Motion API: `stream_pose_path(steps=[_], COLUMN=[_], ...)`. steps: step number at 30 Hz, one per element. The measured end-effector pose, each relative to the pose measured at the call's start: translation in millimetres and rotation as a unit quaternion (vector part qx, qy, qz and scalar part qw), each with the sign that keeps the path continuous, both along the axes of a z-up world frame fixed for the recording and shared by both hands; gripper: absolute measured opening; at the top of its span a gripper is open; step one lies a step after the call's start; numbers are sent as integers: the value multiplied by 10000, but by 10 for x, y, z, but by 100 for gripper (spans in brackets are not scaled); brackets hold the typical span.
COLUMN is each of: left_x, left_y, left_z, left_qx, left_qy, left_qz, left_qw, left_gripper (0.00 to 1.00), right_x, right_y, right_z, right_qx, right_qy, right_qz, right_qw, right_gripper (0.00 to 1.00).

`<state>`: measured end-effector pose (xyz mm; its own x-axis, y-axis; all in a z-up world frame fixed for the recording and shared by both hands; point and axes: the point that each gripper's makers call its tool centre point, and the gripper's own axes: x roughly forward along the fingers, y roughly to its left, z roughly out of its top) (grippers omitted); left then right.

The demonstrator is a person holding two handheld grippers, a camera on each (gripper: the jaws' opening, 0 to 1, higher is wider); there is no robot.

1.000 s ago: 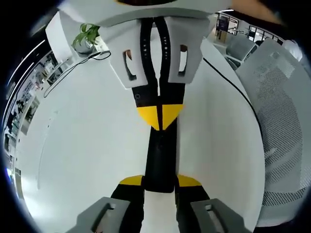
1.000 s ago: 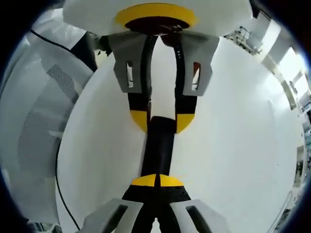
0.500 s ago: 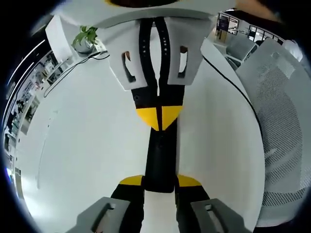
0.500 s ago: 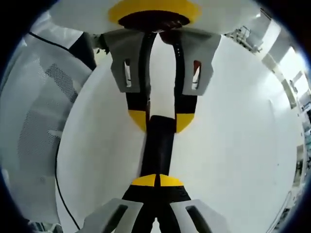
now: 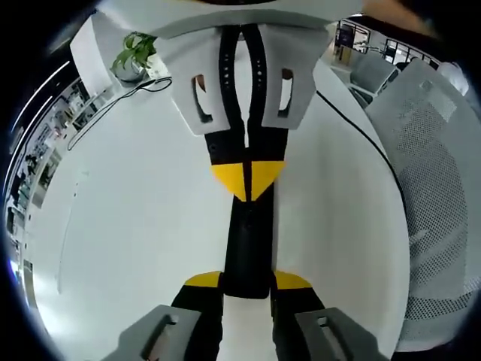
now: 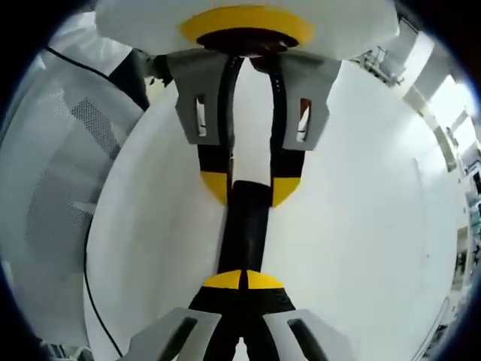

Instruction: Press the specified remote control buttons in sequence, fully releasing each button before pressing the next.

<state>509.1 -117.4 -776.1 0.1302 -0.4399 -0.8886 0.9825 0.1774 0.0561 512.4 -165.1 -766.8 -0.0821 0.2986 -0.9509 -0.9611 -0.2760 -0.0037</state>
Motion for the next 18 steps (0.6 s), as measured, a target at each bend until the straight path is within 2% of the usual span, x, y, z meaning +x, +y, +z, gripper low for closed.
stream_pose_path(steps=[18], left_x=[5], left_y=[-7], left_z=[2], left_qx=[25], left_qy=[-26], left_qz=[-6], left_qw=[10000], left_gripper=[23], right_x=[9], right_y=[-5], right_z=[157], right_qx=[78], right_qy=[-128], right_qz=[24], right_qw=[9999], right_gripper=[0])
